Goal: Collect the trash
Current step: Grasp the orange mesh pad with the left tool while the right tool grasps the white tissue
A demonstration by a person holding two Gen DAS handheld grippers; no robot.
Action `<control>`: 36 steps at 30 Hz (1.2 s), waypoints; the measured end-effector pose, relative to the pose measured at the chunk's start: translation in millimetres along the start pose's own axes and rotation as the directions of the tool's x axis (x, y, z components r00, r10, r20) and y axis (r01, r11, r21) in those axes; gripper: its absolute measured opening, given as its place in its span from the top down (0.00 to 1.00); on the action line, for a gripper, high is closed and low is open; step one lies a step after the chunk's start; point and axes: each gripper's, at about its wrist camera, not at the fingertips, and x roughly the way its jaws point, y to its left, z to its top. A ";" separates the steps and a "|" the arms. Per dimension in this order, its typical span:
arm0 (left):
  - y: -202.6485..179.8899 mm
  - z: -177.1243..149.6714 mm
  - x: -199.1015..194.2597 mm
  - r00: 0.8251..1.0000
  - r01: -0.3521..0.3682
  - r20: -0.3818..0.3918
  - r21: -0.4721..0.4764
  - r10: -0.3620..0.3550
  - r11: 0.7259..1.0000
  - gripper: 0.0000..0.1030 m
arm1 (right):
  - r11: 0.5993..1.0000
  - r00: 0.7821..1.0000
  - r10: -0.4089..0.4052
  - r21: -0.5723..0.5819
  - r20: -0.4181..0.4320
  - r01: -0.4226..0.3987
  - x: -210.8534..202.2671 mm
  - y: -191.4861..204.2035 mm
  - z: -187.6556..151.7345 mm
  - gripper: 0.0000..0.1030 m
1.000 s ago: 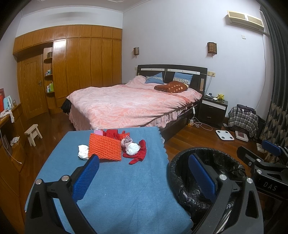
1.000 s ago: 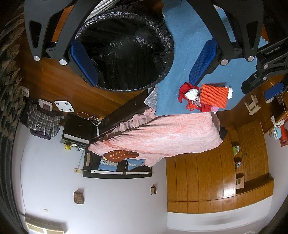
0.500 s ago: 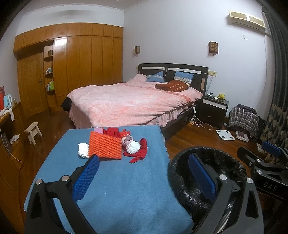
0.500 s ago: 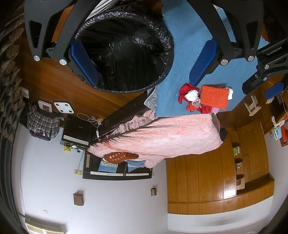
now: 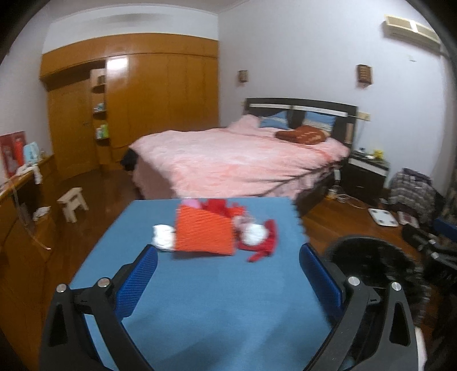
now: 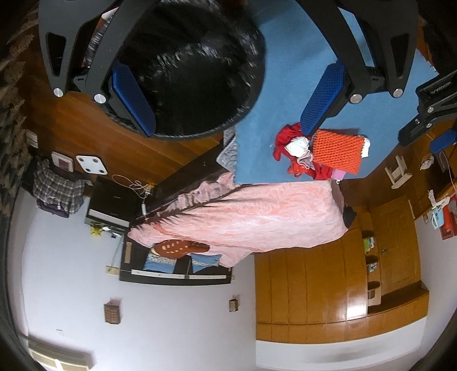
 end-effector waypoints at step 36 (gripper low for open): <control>63.6 -34.5 231.6 0.980 0.042 -0.193 -0.050 -0.051 0.998 0.79 | 0.982 0.964 0.153 -0.078 -0.218 -0.173 229.9 102.9 12.5 0.40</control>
